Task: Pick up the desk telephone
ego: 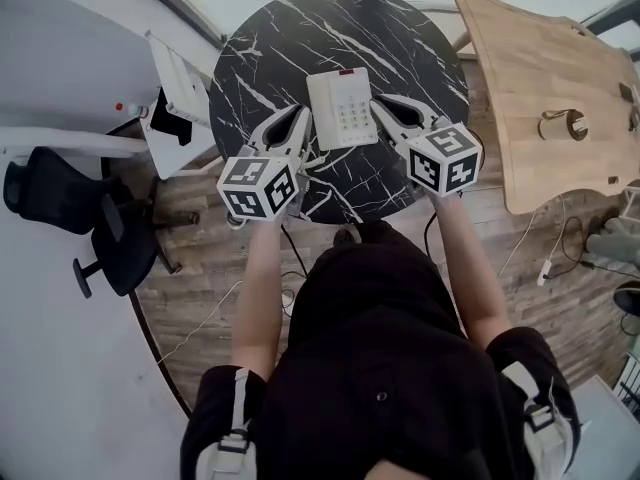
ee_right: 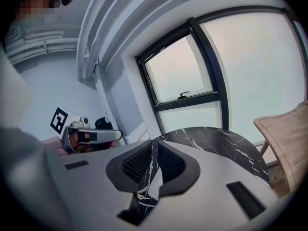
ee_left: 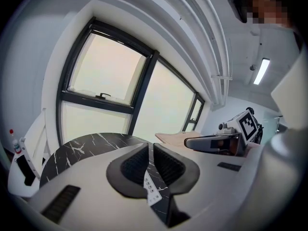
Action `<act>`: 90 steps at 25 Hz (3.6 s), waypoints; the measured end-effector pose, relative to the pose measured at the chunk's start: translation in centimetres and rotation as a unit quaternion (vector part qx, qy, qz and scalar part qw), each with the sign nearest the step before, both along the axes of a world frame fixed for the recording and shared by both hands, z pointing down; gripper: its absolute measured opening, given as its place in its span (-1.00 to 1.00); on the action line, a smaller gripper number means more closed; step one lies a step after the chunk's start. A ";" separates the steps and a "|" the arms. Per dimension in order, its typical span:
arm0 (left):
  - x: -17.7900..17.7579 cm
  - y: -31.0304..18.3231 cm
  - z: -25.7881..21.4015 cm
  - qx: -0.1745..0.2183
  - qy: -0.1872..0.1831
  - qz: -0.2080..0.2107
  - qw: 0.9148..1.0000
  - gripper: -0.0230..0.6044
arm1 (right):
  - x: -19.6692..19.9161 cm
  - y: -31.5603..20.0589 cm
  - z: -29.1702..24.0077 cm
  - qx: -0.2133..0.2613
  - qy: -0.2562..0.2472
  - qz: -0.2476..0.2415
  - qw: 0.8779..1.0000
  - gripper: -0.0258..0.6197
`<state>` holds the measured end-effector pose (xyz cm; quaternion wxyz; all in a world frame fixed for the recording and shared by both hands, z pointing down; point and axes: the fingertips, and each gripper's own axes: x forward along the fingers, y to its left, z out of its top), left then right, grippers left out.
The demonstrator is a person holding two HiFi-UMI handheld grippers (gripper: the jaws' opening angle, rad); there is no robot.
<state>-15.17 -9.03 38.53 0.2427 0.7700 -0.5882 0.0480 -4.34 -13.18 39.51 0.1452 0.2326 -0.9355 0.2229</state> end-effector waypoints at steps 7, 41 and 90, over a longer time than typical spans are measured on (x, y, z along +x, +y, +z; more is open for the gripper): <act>-0.4 -3.0 1.0 -0.011 -0.004 -0.020 1.000 -0.60 | -0.5 -3.7 1.6 -0.011 0.006 -0.016 1.000 -0.57; -1.1 -3.9 17.4 -0.175 0.072 0.008 0.982 -0.02 | 0.2 -4.3 19.3 -0.187 0.113 0.026 0.975 0.01; 0.0 -5.0 26.3 -0.224 0.188 0.046 0.955 0.26 | -2.2 -3.5 28.3 -0.263 0.145 0.019 0.954 0.11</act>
